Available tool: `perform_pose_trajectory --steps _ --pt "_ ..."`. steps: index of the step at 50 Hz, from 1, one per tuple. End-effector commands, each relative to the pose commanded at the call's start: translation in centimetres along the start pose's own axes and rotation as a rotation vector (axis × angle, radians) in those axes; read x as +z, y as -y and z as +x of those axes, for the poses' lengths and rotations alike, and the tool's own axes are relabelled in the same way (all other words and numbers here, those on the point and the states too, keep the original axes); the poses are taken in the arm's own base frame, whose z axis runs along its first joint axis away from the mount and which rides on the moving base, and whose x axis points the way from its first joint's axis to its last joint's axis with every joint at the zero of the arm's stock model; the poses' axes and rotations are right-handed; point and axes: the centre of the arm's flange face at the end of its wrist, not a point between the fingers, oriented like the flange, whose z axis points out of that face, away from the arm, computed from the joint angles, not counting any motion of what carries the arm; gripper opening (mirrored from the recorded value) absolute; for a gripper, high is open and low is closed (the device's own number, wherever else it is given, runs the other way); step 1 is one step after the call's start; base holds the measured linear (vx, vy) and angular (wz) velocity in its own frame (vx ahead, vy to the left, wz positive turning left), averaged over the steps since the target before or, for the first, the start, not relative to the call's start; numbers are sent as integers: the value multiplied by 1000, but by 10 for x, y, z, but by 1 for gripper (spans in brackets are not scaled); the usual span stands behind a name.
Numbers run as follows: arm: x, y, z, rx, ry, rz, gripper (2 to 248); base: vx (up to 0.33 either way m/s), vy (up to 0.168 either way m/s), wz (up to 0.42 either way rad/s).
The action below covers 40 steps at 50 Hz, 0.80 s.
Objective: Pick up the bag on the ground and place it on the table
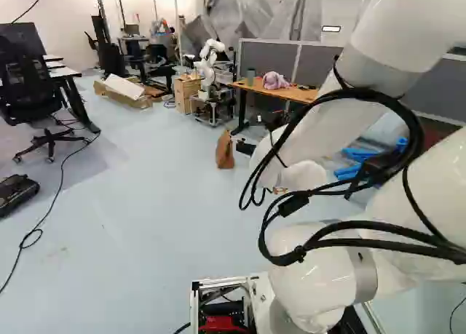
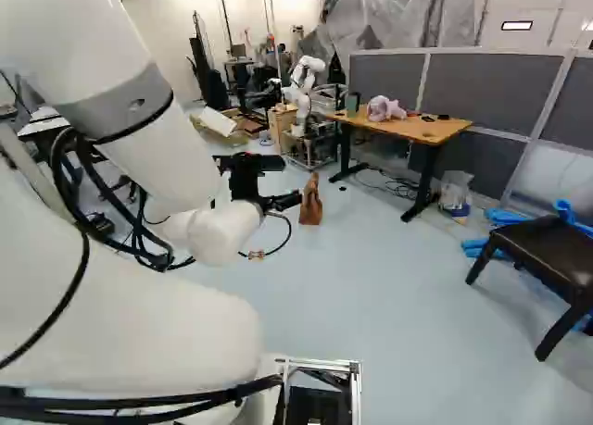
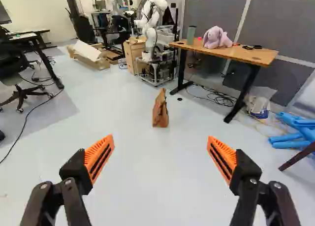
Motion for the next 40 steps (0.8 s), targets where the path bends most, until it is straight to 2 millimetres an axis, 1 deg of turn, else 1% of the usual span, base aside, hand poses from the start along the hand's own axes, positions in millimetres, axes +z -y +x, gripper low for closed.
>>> perform_pose_trajectory --steps 40 --pt "0 0 0 0 0 0 247 6 0 0"
